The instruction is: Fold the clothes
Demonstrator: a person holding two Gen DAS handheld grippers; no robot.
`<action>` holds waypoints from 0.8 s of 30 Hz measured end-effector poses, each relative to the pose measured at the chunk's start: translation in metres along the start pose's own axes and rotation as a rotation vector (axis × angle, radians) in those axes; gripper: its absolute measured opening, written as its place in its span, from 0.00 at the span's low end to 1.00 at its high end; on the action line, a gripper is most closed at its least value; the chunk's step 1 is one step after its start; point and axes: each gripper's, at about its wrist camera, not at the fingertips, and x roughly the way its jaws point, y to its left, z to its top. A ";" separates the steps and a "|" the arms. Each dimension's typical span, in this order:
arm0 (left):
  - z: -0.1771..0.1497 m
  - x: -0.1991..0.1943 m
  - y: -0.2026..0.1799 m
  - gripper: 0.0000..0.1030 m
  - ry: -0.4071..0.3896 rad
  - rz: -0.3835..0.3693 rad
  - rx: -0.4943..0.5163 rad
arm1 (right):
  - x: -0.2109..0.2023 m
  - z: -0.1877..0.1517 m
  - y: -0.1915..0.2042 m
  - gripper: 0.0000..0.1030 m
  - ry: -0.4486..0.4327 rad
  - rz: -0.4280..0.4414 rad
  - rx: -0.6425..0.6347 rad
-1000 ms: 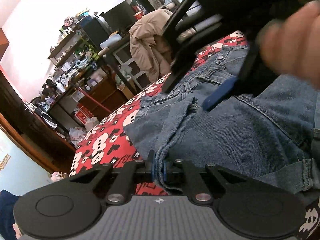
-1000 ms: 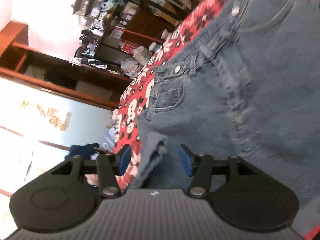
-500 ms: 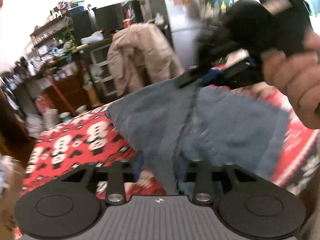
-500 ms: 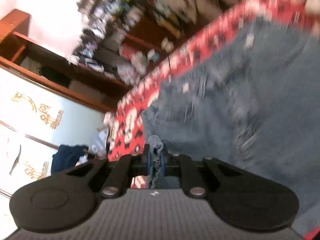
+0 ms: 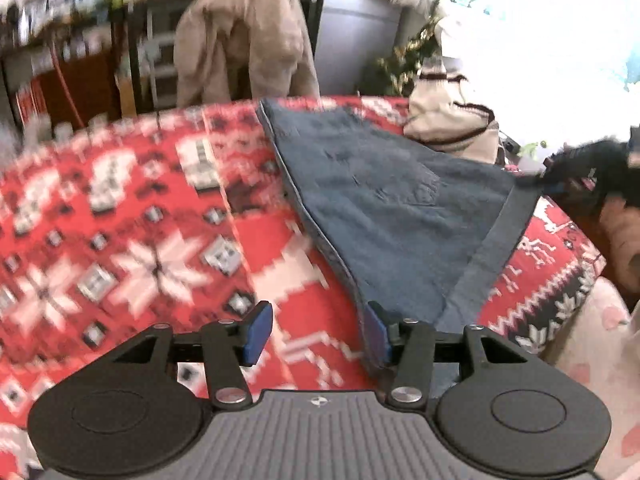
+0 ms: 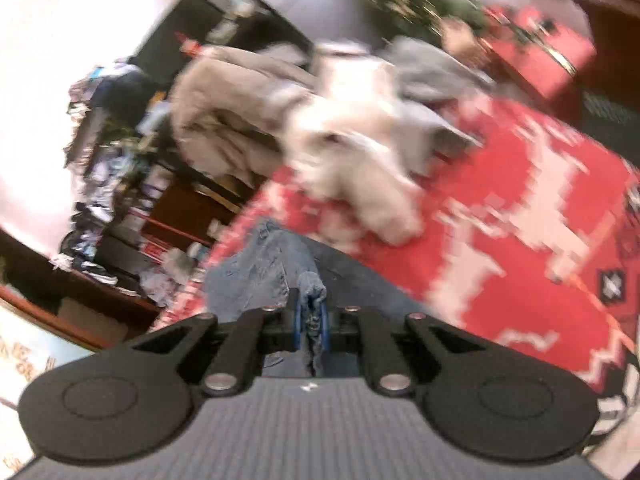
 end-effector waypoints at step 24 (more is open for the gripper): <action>0.016 0.070 -0.015 0.42 0.212 -0.166 -0.156 | 0.050 0.013 -0.019 0.37 0.147 -0.093 -0.352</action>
